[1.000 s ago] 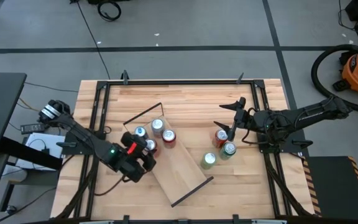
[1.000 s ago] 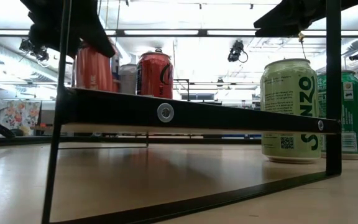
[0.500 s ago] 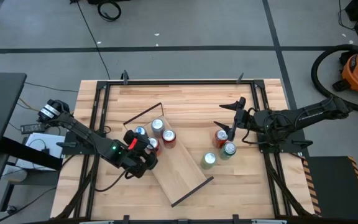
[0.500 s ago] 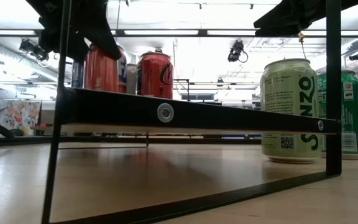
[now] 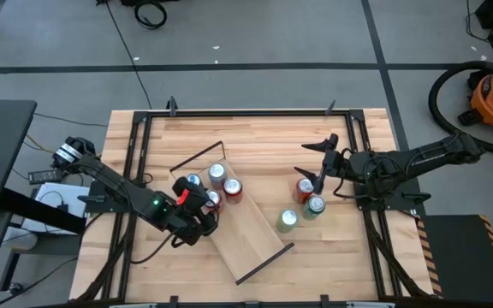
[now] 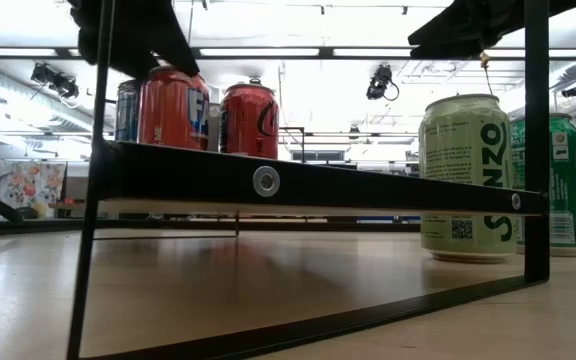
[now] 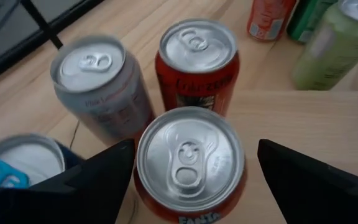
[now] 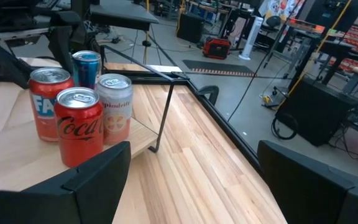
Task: Place canned beverage on shelf
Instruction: Put the orange soda can on the shelf
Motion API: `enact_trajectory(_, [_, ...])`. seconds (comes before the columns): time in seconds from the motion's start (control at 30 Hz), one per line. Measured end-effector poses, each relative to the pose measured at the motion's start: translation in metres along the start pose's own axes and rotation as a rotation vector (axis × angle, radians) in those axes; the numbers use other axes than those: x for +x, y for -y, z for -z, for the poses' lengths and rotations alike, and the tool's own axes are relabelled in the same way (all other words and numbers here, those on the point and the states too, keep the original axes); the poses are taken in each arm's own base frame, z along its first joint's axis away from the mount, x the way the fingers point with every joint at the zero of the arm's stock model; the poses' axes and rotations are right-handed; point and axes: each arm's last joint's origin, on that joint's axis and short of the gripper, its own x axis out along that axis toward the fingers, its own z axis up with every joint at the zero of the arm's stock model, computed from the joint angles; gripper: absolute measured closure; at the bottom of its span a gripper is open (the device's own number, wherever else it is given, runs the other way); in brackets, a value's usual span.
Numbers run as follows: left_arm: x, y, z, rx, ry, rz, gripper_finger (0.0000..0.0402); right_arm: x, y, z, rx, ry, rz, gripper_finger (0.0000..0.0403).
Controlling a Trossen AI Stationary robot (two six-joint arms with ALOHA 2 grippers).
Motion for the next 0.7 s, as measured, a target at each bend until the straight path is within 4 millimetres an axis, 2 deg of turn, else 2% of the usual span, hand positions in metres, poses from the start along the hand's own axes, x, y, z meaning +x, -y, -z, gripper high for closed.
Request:
enact_trajectory(0.27, [-0.012, 0.005, -0.021, 0.090, 0.046, 0.008, 0.0051, 0.000, -0.001, 0.001, -0.005, -0.006, -0.018, 0.0041])
enact_trajectory(0.47, [-0.029, 0.013, -0.047, 0.218, 0.120, 0.047, 0.0051, 0.002, -0.007, 0.017, 0.041, -0.156, -0.177, 0.0041])
enact_trajectory(0.6, [-0.026, 0.012, -0.064, 0.227, 0.163, 0.052, 0.0051, 0.005, -0.010, 0.028, 0.032, -0.294, -0.179, 0.0041])
enact_trajectory(0.7, [-0.020, 0.012, -0.073, 0.238, 0.186, 0.074, 0.0051, 0.006, -0.011, 0.026, 0.037, -0.351, -0.181, 0.0041])
